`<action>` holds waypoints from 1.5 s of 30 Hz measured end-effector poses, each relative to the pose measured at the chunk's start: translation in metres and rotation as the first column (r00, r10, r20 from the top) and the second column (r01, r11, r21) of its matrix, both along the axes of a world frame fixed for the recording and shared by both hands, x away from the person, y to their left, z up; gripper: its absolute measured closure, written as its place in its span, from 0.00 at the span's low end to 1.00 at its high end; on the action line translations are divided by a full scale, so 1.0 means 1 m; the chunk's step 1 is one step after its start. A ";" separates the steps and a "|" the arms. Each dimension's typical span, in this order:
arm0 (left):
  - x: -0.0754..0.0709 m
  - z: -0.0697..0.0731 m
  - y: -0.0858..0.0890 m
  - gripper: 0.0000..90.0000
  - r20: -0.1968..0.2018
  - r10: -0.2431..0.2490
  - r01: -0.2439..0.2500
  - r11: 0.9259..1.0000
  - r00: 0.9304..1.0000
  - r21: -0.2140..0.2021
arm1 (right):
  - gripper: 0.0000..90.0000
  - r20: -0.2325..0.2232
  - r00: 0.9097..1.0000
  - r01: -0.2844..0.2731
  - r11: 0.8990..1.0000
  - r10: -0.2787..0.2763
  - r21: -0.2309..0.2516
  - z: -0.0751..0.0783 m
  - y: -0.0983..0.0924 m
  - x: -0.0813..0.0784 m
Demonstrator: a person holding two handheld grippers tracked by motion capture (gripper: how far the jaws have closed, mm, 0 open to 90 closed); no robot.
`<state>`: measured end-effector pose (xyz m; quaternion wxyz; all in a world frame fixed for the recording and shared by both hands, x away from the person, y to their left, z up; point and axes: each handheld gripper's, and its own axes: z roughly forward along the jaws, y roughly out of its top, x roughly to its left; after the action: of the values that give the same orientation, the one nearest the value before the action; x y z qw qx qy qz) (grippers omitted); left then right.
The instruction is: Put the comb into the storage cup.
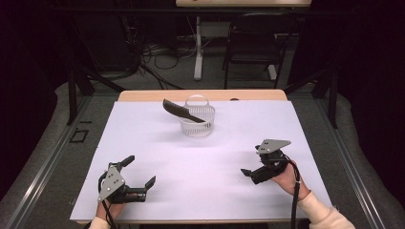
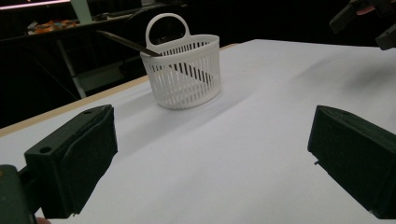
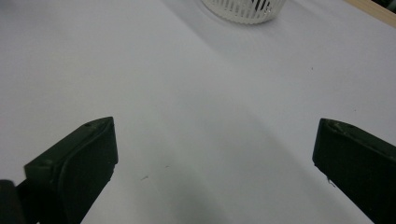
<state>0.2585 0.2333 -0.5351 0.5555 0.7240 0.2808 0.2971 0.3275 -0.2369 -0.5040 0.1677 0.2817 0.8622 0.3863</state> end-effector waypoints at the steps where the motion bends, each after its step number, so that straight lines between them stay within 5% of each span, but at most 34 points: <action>1: 0.000 0.000 0.000 0.01 0.000 0.000 0.000 1.000 1.000 0.001 | 0.00 0.006 1.000 0.001 1.000 -0.001 -0.002 0.000 -0.001 -0.001; 45: 0.001 -0.001 -0.001 0.01 -0.002 0.000 0.000 1.000 1.000 0.005 | 0.00 0.102 0.988 0.108 0.992 -0.114 0.064 -0.010 -0.030 -0.047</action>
<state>0.2591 0.2326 -0.5357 0.5533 0.7259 0.2805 0.2970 0.2807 -0.2673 -0.5141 0.2261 0.3131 0.8235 0.4156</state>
